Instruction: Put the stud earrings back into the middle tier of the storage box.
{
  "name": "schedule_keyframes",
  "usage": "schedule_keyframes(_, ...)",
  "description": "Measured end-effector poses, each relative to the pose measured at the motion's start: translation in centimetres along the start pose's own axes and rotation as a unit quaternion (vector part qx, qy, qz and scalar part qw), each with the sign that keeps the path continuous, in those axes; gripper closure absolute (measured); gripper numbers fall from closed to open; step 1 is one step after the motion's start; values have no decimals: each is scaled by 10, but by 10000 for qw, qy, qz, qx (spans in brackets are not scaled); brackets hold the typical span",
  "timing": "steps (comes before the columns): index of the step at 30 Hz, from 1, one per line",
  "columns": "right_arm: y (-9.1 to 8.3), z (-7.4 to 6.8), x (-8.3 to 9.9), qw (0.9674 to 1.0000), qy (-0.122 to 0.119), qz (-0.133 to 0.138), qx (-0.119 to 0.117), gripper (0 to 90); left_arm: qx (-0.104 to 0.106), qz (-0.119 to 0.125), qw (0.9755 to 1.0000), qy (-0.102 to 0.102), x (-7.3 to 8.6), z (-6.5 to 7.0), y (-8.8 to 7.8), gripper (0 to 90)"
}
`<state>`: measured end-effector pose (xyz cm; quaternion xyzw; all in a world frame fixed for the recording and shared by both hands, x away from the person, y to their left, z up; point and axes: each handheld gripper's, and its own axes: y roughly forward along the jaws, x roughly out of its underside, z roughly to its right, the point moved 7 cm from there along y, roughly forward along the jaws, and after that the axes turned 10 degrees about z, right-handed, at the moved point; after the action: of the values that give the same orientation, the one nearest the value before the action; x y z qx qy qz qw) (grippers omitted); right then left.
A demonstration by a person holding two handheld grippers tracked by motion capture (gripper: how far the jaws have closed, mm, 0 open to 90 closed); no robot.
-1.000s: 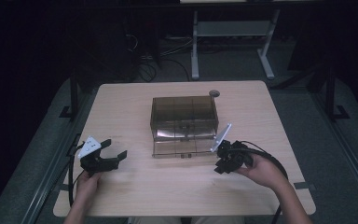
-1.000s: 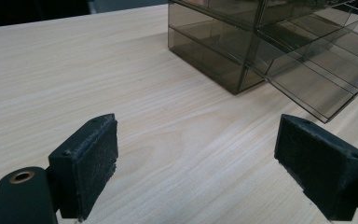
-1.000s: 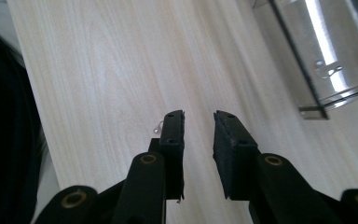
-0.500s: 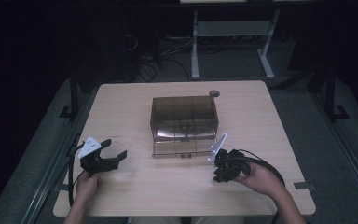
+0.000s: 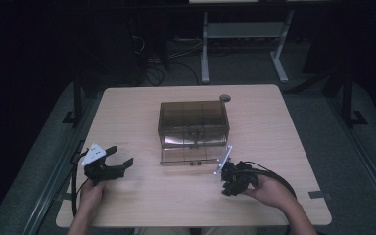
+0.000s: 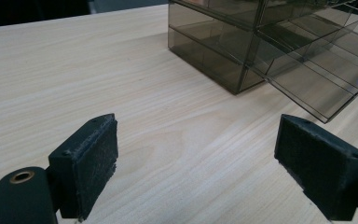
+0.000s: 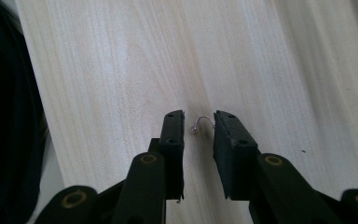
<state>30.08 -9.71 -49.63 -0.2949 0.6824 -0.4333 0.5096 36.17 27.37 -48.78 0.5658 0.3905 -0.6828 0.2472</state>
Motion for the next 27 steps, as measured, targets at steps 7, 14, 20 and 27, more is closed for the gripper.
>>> schedule_keyframes(7,5,-1,0,9999,-81,-127,-28,748,1,-5,10000,-1,0,0,0,128)
schedule_keyframes(14,7,-2,0,9996,-136,-247,-20,758,3,-26,10000,19,0,0,0,128)
schedule_keyframes(20,11,-2,-1,9987,-273,-422,86,766,-2,-14,10000,0,0,-1,0,128)
schedule_keyframes(27,12,-3,-3,9971,-447,-578,195,790,-11,20,10000,-45,0,0,0,128)
